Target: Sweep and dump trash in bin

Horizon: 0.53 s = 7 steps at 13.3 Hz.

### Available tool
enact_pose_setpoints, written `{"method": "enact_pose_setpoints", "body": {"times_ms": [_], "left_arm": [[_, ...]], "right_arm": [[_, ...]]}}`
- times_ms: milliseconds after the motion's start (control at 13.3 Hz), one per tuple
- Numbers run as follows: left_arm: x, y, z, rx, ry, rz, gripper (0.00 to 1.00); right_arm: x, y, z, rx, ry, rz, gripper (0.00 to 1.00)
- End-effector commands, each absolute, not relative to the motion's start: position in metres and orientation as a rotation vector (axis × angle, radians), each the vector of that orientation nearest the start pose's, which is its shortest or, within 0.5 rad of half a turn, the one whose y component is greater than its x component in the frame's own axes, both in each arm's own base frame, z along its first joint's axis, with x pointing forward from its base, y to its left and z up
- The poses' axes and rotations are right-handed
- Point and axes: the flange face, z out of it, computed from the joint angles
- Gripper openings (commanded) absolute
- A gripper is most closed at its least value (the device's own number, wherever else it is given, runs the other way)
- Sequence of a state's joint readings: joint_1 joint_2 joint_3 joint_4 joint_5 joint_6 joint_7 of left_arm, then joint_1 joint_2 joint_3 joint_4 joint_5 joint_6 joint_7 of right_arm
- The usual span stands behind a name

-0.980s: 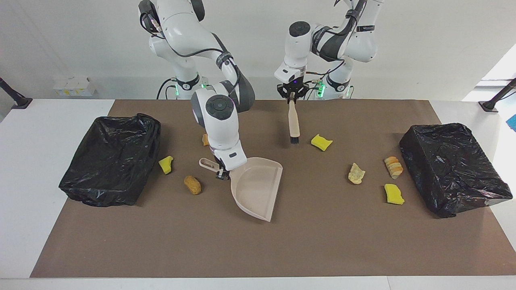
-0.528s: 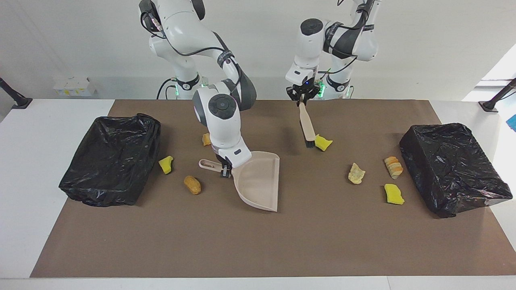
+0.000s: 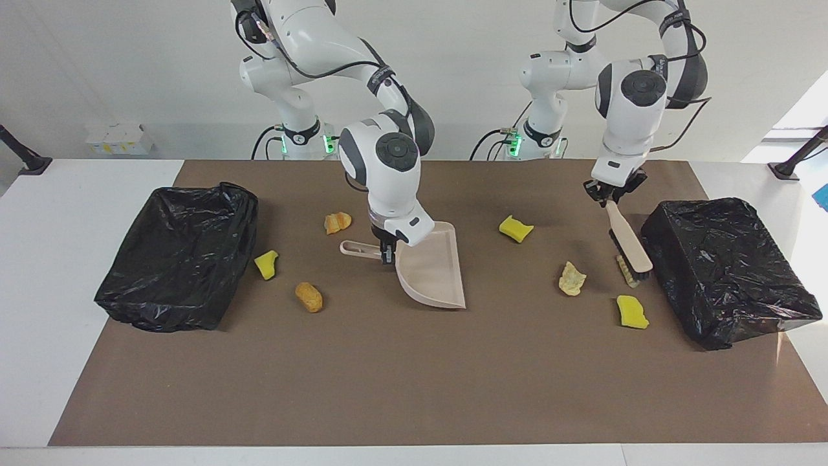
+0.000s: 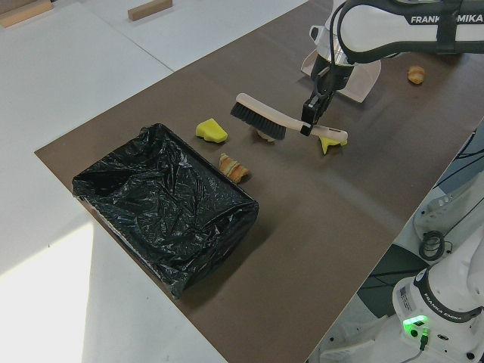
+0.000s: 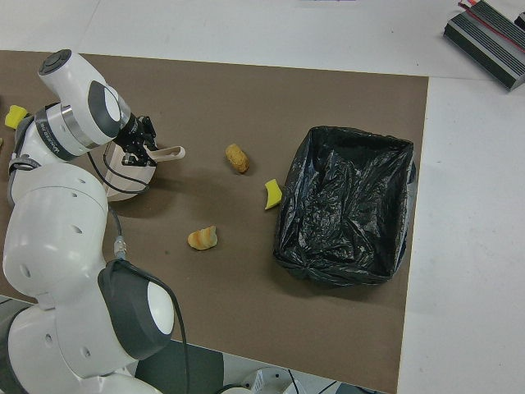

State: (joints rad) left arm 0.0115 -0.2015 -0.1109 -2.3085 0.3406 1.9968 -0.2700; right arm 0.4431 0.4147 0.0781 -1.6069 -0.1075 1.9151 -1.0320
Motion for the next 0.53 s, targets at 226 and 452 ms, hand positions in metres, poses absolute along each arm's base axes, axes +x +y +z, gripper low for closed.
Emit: {"method": "enact_pose_setpoints", "body": {"times_ms": [226, 452], "left_arm": [[0.496, 0.031, 0.370, -2.711, 0.022, 0.042, 0.00], [0.504, 0.035, 0.348, -2.753, -0.019, 0.006, 0.00]], "right_arm": [[0.558, 0.330, 0.367, 2.177, 2.139, -0.179, 0.00], [0.558, 0.330, 0.366, 2.177, 2.139, -0.177, 0.00]]}}
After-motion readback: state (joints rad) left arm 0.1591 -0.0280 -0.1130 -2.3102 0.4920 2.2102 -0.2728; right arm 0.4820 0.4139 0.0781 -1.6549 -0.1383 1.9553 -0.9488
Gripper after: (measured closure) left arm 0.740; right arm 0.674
